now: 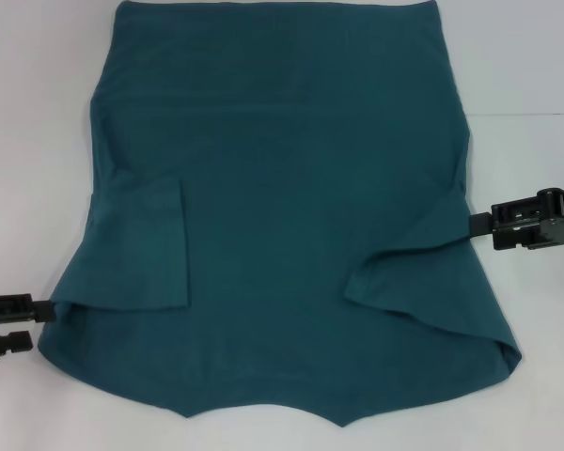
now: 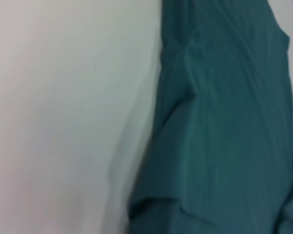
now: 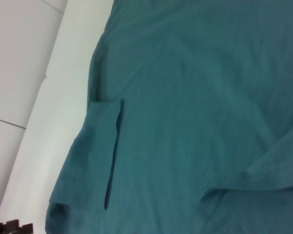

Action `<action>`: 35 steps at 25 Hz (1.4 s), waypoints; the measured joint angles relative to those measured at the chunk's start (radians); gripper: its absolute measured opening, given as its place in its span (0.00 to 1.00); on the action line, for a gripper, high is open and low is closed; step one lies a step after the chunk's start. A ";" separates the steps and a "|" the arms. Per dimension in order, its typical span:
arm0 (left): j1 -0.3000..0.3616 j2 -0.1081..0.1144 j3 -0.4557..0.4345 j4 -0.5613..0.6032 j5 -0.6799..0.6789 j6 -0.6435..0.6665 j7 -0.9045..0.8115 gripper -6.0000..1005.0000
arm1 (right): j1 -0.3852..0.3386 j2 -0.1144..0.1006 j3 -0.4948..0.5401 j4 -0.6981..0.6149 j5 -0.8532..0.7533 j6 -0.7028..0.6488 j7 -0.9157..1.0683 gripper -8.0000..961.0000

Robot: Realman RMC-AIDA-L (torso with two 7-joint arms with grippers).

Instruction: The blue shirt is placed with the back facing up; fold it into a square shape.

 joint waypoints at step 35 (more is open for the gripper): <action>-0.062 -0.026 0.117 -0.096 0.033 -0.229 0.020 0.65 | -0.026 0.001 0.077 0.000 0.002 -0.006 -0.020 0.70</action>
